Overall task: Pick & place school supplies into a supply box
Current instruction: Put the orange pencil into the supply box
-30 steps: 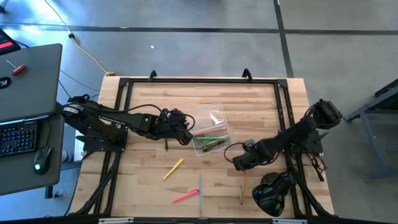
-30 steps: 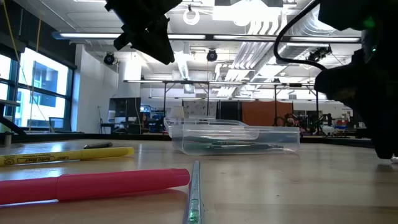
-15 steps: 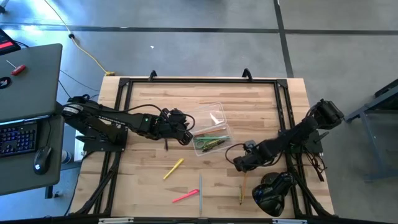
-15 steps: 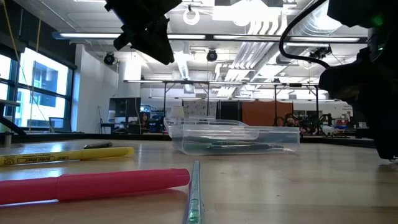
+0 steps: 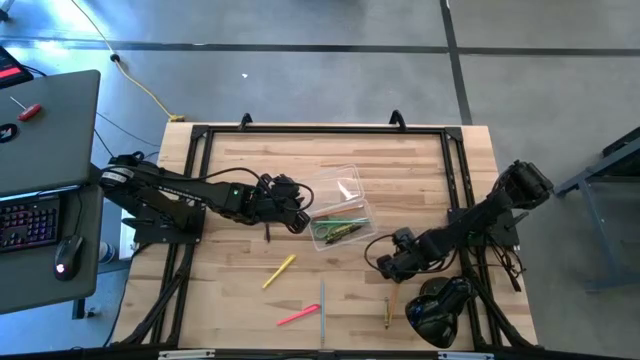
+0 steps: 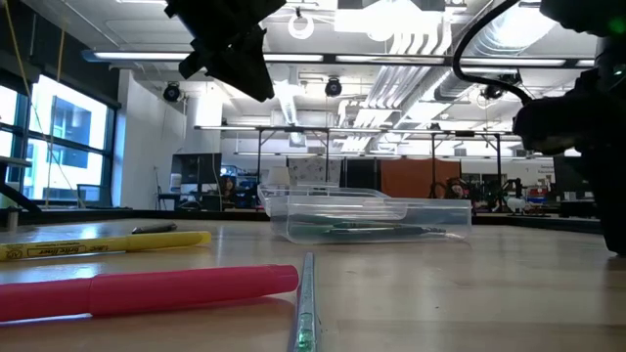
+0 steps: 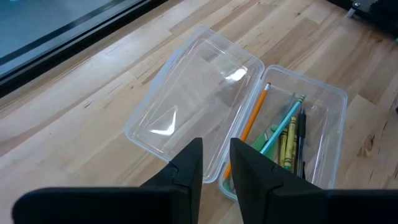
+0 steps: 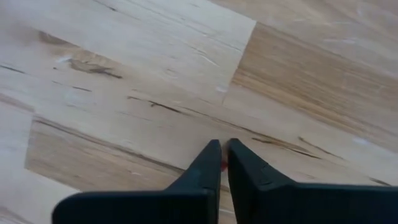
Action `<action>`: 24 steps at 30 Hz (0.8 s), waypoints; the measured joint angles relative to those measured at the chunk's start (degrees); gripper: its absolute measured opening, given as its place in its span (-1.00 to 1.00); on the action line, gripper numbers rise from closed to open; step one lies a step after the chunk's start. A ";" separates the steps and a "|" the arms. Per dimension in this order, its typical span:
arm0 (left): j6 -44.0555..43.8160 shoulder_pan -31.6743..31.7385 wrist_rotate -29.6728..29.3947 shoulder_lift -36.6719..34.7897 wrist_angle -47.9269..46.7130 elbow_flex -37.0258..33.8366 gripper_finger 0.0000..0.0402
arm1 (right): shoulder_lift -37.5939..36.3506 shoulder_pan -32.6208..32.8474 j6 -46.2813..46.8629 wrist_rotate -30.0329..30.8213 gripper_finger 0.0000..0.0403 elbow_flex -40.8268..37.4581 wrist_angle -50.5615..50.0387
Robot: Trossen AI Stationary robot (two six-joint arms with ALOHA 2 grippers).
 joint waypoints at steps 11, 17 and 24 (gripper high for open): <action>0.00 0.00 -0.01 0.00 0.02 0.00 -0.44 | 0.04 -0.71 -3.67 2.42 -0.98 0.09 1.60; 0.00 0.00 -0.01 0.00 0.07 0.01 -0.44 | 0.00 -0.86 -5.19 1.13 -0.99 0.11 1.60; 0.00 0.00 -0.01 0.00 0.10 -0.01 -0.44 | -0.05 -1.41 -9.37 -1.21 -0.93 0.19 1.69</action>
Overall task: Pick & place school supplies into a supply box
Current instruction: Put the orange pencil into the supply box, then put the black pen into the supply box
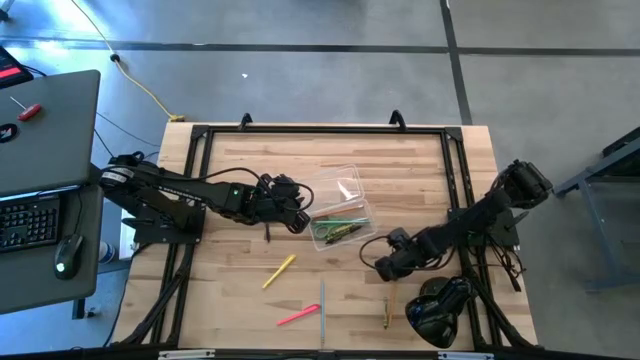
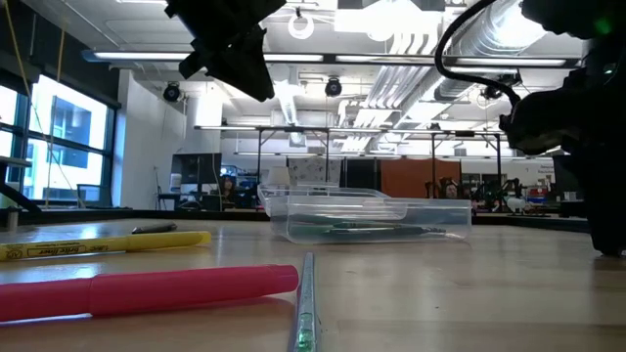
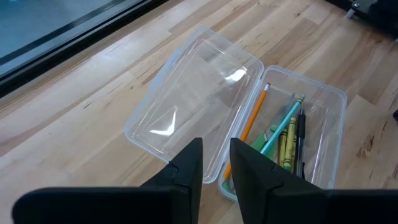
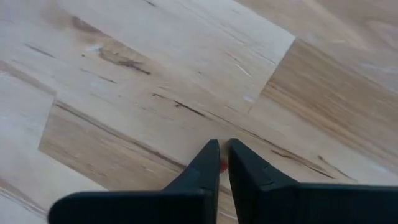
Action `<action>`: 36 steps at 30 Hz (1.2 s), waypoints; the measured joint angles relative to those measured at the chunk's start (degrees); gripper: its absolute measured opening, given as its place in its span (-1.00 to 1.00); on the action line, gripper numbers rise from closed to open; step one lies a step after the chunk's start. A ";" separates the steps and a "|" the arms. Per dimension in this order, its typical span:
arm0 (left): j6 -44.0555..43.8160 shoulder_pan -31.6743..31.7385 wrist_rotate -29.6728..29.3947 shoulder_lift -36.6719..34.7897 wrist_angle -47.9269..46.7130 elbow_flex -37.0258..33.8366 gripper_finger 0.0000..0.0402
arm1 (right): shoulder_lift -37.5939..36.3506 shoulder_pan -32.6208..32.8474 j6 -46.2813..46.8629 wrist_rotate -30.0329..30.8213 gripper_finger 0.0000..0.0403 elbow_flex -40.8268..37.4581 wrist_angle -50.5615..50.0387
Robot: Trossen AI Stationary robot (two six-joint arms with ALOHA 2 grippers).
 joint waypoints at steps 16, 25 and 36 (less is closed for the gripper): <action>-0.74 0.01 0.76 0.00 -1.46 0.02 -0.44 | -3.12 -3.05 -11.87 0.24 -0.55 -0.13 -2.11; -9.27 0.00 2.79 0.03 -14.67 -0.02 -0.44 | -9.65 -2.92 -16.58 1.55 -0.55 -0.11 -6.97; -38.39 0.00 9.20 0.74 -10.88 -14.70 -0.44 | -11.65 -2.92 -25.12 10.03 -0.53 -0.08 -7.15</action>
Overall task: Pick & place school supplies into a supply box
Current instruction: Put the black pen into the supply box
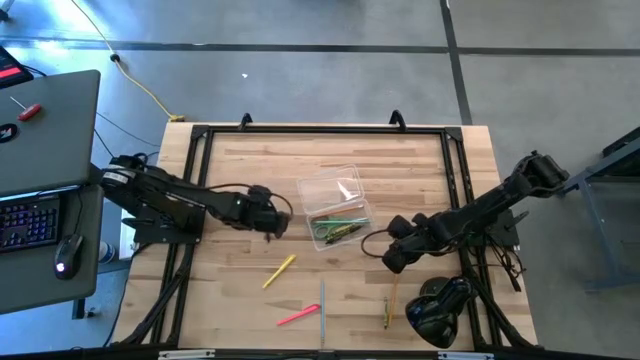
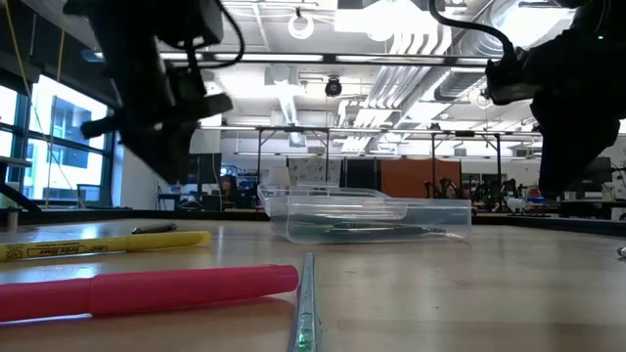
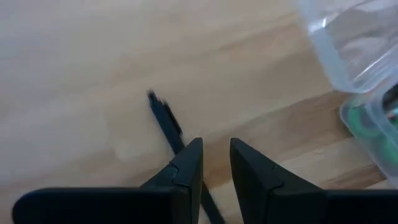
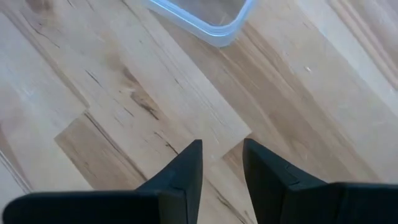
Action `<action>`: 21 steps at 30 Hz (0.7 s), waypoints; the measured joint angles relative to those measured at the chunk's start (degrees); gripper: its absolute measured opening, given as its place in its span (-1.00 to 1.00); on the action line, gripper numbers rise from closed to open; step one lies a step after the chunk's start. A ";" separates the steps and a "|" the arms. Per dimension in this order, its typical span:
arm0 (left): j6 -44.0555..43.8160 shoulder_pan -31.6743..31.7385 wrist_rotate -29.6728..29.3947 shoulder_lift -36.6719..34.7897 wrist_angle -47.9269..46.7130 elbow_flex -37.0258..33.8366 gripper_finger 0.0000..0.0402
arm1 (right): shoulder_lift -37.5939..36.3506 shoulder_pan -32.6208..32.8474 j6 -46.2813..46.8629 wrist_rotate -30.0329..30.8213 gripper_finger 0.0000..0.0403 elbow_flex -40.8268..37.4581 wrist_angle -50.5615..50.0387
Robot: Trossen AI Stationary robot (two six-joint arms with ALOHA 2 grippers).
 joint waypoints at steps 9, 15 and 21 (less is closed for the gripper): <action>-10.53 0.02 -0.45 0.02 1.09 -5.09 -0.44 | 0.00 0.00 -2.84 0.08 -0.53 0.00 -0.13; -10.27 0.00 -3.01 1.03 3.16 -5.47 -0.44 | 0.00 0.00 -2.86 1.83 -0.53 0.02 -0.15; -11.41 0.02 -4.25 6.21 6.55 -5.61 -0.44 | 0.00 0.00 -2.86 1.83 -0.53 0.04 -0.15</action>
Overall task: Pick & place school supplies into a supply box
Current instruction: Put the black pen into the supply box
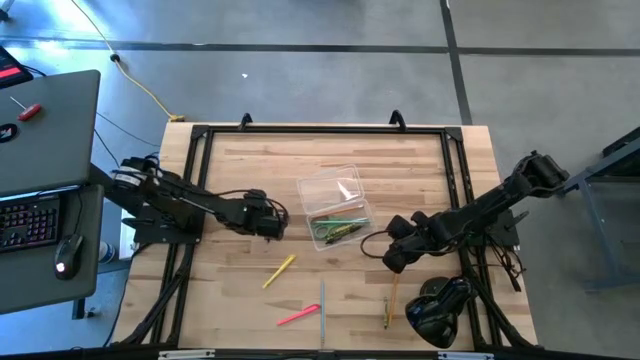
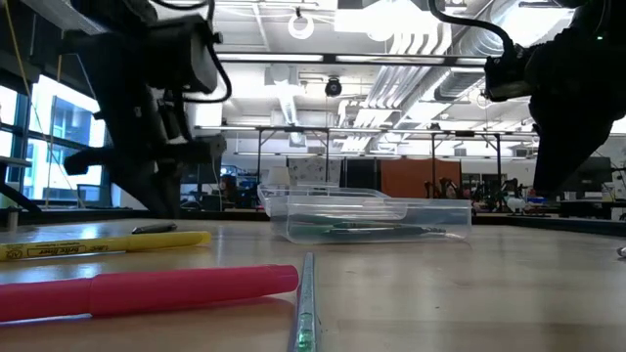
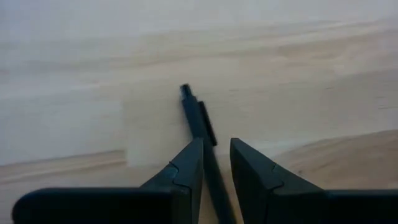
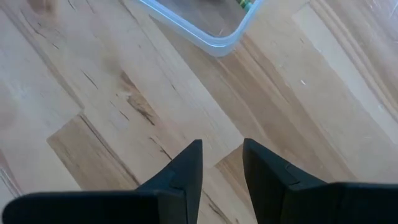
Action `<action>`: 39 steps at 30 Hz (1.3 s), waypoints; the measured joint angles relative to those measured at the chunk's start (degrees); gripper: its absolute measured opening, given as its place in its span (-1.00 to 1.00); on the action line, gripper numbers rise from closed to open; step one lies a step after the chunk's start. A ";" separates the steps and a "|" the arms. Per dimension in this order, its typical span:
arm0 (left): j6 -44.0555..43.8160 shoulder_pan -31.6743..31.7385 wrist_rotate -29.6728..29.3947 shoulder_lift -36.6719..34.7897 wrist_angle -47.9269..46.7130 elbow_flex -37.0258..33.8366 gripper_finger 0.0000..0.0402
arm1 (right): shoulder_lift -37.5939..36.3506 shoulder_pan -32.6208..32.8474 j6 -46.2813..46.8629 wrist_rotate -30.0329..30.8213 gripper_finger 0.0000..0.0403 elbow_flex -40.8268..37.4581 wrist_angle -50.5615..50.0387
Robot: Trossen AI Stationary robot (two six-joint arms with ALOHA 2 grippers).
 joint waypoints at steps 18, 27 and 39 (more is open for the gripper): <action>-9.27 -1.28 -6.69 12.93 0.54 0.48 -0.44 | 0.00 0.00 -0.04 -0.45 -0.53 0.00 -0.22; -24.68 -8.31 -16.76 19.03 1.20 0.00 -0.44 | 0.00 0.42 -3.13 -0.28 -0.53 0.00 -0.26; -27.03 -11.51 -27.88 26.01 3.37 -0.02 -0.46 | 0.00 3.77 -3.58 1.90 -0.53 0.02 0.17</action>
